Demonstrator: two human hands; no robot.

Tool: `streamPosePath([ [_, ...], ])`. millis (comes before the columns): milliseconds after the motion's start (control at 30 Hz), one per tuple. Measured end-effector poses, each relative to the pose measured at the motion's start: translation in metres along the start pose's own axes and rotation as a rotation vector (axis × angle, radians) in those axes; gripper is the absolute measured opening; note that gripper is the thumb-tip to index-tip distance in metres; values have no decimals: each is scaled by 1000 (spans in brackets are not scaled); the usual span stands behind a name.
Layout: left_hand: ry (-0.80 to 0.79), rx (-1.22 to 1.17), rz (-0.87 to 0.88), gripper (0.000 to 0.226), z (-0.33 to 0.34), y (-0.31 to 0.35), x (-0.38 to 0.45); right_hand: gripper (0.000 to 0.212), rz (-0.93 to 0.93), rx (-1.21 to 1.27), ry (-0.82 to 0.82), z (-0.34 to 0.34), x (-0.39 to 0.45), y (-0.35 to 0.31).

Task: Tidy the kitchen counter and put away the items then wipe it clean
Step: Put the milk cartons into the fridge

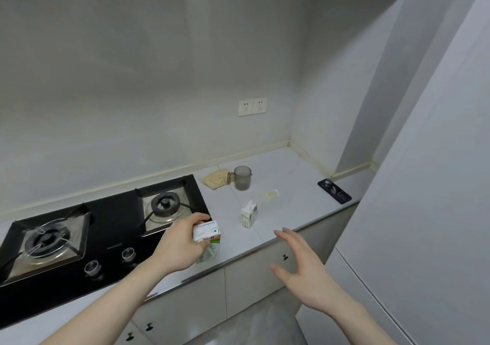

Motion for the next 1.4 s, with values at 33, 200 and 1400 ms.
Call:
streamPosePath([
  [33,-11,8,-10,55,8,-1,11,68,6,-8,-8,-5,10,7],
  [200,-90,28,-48,44,49,-8,60,66,51,16,-35,-20,48,36],
  [1400,-290,225,292,40,256,-14,243,67,393,-36,94,-25,151,128],
])
Point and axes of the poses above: each hand's wrist, its own x-axis towards the middle knuckle, its own z-axis out of the palm, y = z × x, the point moved 10 cm from there along x, towards the middle knuckle, and after that the axes turned 3 degrees about x, right-handed, at the moved point
